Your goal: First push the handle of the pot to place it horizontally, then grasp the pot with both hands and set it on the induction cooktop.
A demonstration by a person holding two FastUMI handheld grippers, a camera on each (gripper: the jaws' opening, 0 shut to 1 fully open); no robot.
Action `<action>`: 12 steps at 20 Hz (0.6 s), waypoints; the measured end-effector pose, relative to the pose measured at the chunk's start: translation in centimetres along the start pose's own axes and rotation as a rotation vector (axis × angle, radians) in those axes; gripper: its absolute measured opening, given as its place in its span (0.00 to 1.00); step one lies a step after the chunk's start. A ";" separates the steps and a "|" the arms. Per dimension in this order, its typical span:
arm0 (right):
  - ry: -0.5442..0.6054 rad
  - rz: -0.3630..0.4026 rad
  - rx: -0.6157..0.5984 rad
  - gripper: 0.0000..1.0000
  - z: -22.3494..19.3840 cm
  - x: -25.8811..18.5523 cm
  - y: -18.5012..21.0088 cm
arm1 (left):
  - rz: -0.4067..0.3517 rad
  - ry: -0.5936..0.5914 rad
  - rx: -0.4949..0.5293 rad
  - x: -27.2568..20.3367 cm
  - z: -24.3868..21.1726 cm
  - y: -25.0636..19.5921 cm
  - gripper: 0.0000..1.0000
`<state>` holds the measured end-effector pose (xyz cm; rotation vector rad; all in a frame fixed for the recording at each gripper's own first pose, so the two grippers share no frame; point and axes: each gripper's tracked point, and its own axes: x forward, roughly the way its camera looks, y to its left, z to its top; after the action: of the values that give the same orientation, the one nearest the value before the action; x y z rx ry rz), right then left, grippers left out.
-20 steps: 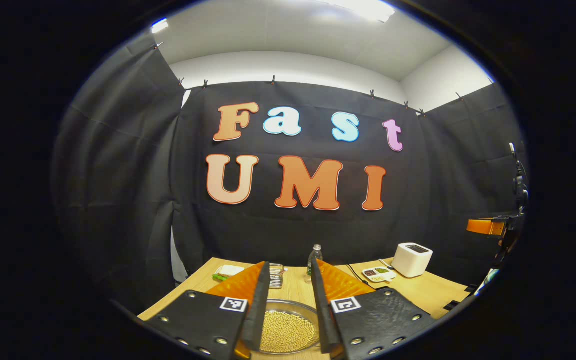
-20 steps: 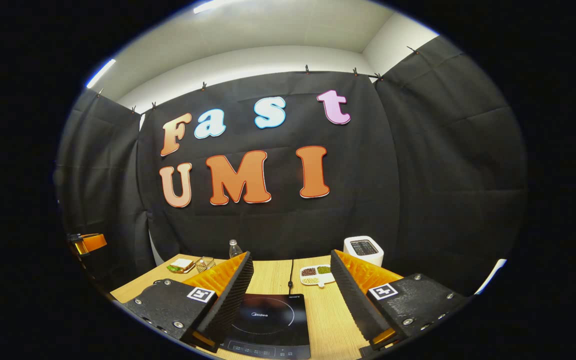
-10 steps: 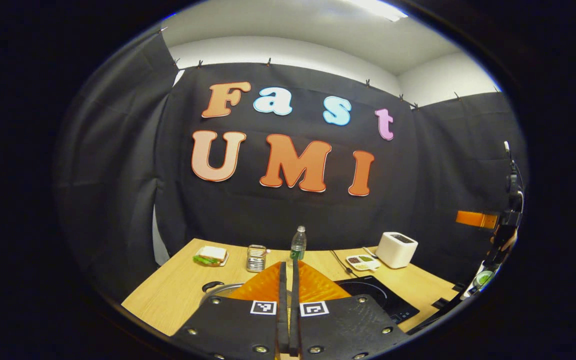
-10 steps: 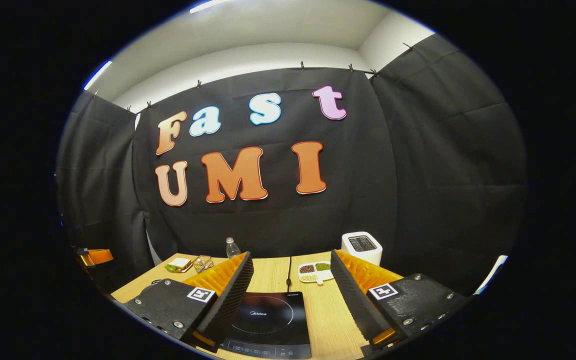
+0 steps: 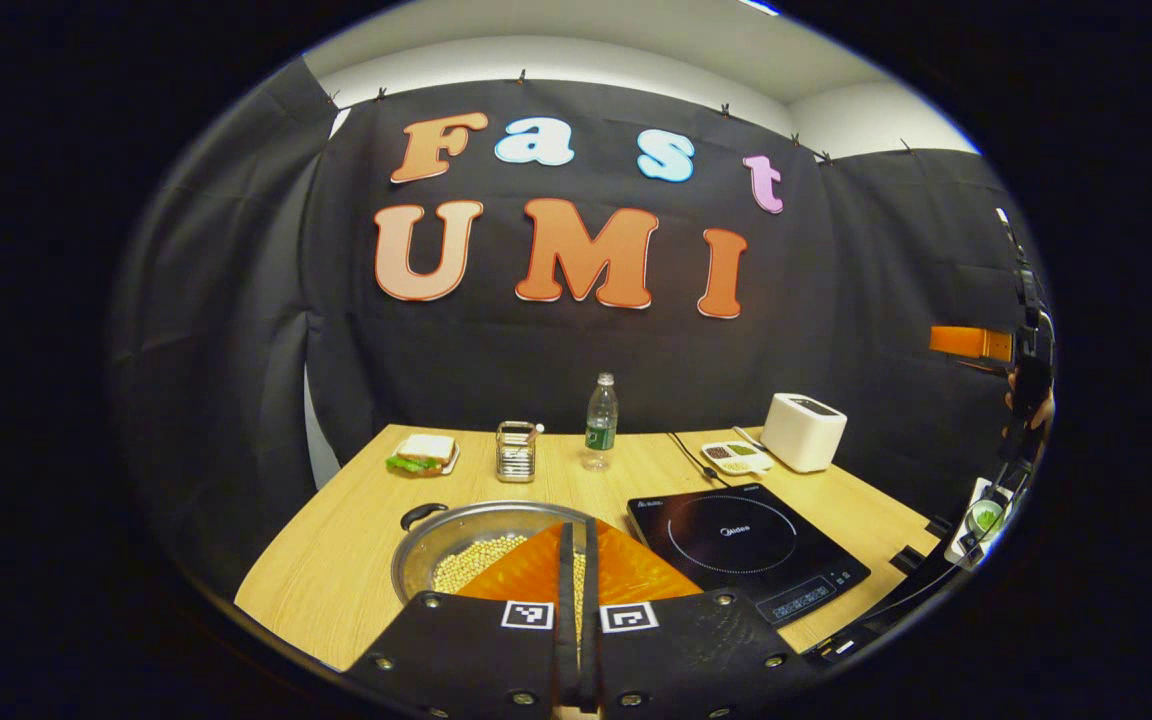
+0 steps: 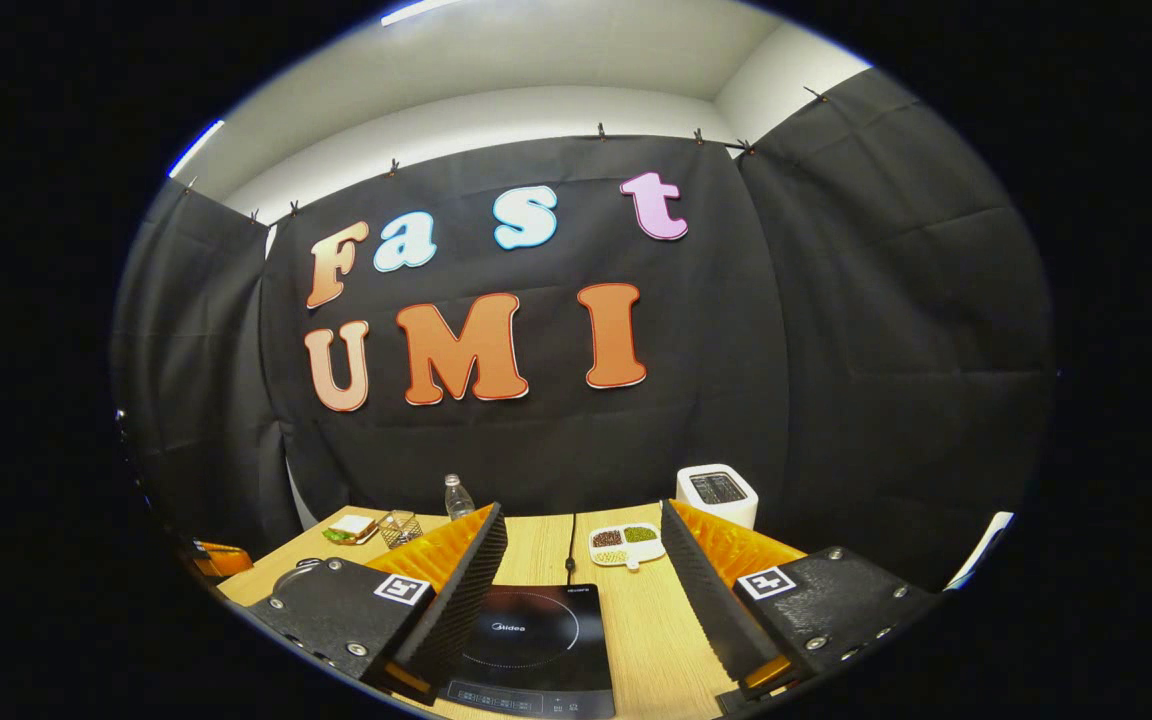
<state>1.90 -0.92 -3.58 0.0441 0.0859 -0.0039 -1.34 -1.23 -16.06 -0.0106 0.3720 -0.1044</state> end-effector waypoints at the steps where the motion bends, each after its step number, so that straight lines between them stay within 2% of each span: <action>1: 0.001 -0.001 0.001 0.96 0.0 0.0 -0.1 | -0.001 0.017 0.000 0.1 -0.9 -0.1 0.02; 5: 0.009 -0.005 0.000 0.96 -0.5 0.0 -0.3 | -0.002 0.071 0.027 -0.3 -4.0 -0.4 0.02; 12: 0.016 -0.002 -0.006 0.96 -0.8 0.0 -0.1 | -0.062 0.210 0.029 0.1 -10.7 -2.6 0.02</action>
<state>1.86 -1.00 -4.43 0.0386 0.1020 -0.0050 -5.44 -3.75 -25.97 0.0180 0.5802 -0.1728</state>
